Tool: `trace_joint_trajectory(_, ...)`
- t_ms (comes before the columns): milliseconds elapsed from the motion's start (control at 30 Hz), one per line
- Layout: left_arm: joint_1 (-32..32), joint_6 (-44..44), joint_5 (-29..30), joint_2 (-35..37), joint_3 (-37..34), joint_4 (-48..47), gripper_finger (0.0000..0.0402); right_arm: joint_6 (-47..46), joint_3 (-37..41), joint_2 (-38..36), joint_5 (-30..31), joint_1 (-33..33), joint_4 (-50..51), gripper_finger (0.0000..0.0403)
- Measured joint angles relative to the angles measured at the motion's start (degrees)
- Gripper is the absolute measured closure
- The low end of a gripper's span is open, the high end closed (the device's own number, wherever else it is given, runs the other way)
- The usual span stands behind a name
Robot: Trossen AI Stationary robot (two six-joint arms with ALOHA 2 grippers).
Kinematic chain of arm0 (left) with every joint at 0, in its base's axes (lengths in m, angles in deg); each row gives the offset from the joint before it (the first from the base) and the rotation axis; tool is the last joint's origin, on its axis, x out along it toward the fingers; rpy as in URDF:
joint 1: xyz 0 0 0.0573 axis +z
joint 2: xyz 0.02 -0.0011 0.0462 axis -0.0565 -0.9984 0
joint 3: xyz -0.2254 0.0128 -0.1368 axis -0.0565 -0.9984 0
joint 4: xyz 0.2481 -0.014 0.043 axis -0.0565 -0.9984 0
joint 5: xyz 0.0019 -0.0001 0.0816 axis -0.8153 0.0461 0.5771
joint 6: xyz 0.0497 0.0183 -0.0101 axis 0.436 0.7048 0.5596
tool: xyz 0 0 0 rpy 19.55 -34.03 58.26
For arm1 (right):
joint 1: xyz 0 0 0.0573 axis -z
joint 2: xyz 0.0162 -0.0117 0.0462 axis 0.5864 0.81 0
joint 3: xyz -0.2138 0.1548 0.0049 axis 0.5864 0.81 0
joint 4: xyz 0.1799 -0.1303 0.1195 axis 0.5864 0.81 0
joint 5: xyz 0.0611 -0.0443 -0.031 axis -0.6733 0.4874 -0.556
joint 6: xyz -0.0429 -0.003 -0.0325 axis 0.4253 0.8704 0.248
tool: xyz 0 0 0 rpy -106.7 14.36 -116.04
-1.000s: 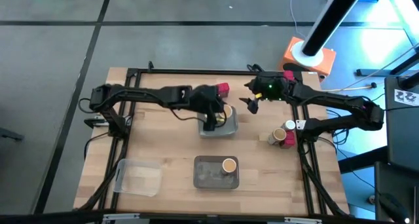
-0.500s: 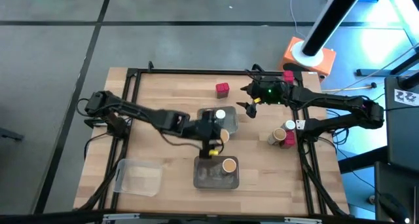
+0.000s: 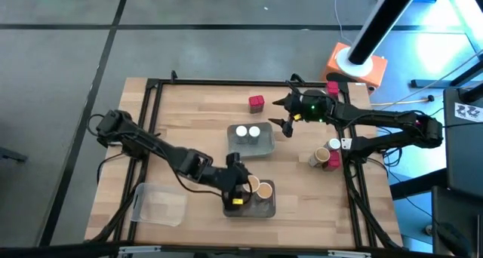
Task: Sort spices by type
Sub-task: Put the top golden seasoning bottle into the black bin
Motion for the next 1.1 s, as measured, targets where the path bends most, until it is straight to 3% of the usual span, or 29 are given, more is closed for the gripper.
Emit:
trace_joint_trajectory(200,-2.18,-5.94,4.45,-0.83,-3.43,1.42,0.0145,-0.16,0.09,0.00,-2.11,0.00,1.94,0.0065)
trace_joint_trajectory(467,-3.13,-7.34,5.14,-4.22,-7.12,7.35,0.0145,-0.11,1.34,0.00,-3.37,-1.09,3.38,0.0065)
trace_joint_trajectory(800,-2.48,-7.02,6.77,-7.66,-7.80,7.49,0.0145,1.11,1.90,0.04,0.25,-4.50,2.69,0.0066)
trace_joint_trajectory(1100,-2.30,-6.93,6.90,-7.49,-7.72,7.38,0.0094,1.20,1.89,0.04,0.45,-4.37,2.72,0.0065)
